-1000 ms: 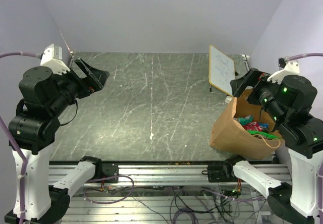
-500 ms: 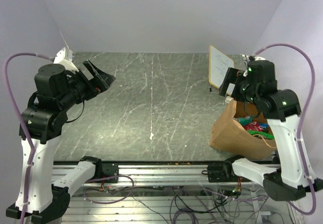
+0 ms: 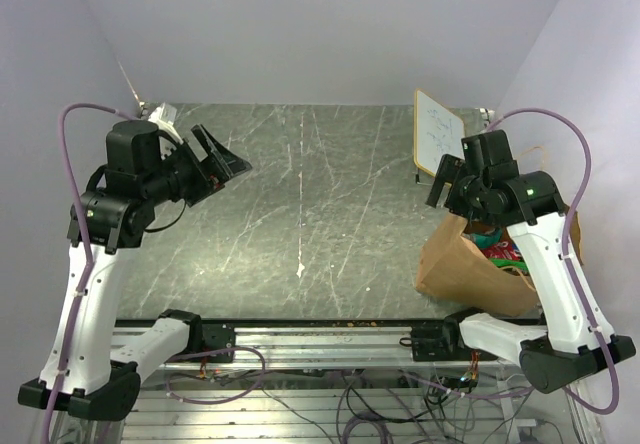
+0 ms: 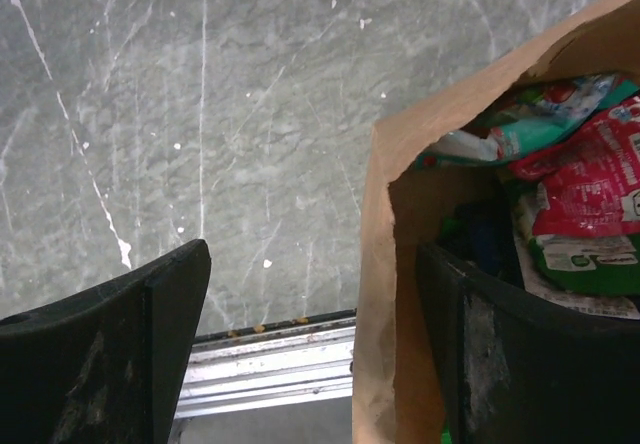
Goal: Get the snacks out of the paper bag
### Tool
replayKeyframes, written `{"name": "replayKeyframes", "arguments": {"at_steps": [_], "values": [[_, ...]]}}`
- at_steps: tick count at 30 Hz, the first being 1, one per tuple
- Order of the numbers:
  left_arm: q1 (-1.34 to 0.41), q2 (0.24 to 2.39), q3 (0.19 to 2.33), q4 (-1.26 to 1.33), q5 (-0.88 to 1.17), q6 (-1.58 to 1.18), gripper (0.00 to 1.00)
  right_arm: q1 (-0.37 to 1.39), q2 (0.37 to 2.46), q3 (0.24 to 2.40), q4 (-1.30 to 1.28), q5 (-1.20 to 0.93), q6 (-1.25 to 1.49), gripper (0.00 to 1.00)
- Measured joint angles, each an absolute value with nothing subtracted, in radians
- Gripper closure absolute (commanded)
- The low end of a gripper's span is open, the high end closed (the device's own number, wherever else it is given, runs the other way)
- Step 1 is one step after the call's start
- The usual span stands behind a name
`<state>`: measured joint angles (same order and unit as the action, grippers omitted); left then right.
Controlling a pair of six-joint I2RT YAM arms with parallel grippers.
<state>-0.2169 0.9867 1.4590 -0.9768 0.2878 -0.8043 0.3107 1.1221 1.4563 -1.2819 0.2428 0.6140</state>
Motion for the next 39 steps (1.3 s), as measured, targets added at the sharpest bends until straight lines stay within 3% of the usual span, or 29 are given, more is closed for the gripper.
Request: {"name": "replayKeyframes", "arguments": {"at_steps": [5,9,12,19,30,39], "values": [[-0.217,1.02,1.459,-0.955,0.332,-0.811,0.07,0.31,1.119,1.453,-1.285,0.189,0.617,0.51],[-0.217,1.038,1.459,-0.945,0.356,-0.812,0.07,0.309,1.119,1.473,-1.294,0.148,0.633,0.63],[-0.217,1.037,1.459,-0.945,0.366,-0.813,0.07,0.309,1.119,1.495,-1.308,0.127,0.652,0.83],[-0.217,1.012,1.447,-0.932,0.376,-0.826,0.07,0.308,1.119,1.538,-1.324,0.052,0.662,1.0],[-0.217,1.002,1.426,-0.927,0.387,-0.839,0.08,0.342,1.179,1.545,-1.289,-0.048,0.661,1.0],[-0.217,0.986,1.419,-0.953,0.389,-0.854,0.06,0.776,1.39,1.666,-1.157,0.035,0.814,1.0]]}}
